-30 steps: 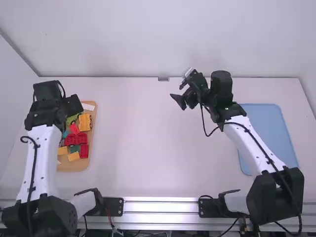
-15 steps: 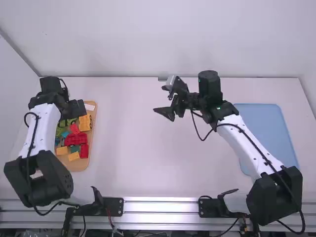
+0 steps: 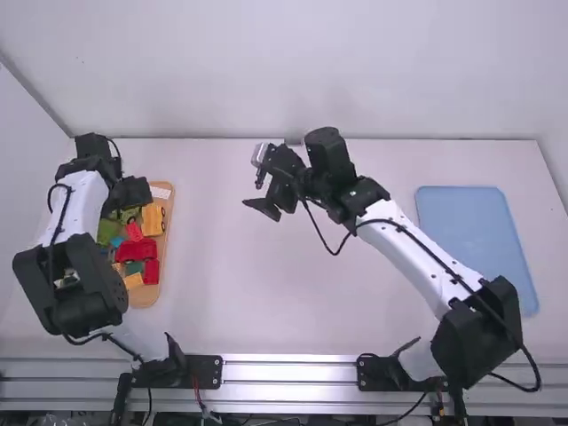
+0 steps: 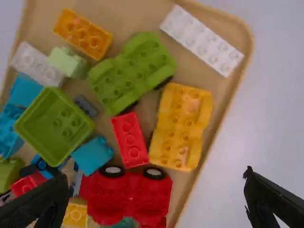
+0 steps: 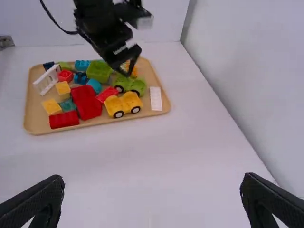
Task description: Assemble lego blocks to make yellow taxi
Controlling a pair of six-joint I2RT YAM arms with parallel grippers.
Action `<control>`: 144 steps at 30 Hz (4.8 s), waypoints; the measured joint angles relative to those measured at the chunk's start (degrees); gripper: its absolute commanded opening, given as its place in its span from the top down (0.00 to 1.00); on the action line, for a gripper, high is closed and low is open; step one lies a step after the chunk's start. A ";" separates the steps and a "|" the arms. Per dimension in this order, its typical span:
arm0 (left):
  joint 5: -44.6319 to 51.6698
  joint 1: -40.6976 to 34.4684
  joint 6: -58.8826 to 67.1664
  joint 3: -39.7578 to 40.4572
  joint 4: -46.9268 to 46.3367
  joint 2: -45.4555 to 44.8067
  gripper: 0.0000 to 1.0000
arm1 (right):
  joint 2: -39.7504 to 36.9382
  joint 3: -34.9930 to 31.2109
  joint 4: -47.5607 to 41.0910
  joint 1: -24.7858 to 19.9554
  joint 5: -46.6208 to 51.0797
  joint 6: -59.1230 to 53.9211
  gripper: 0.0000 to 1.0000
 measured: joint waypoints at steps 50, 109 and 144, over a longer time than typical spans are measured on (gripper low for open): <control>6.45 -0.39 14.62 0.28 1.77 15.65 0.29 | 2.03 2.05 0.48 -2.99 4.37 -1.01 0.01; 4.81 -6.80 19.39 -5.20 6.80 6.56 0.64 | 2.01 2.05 -4.83 -6.25 5.57 -0.24 0.01; 9.51 -57.24 57.24 -19.52 13.29 7.26 0.51 | -8.41 2.43 -40.26 -28.63 -27.34 -33.51 0.01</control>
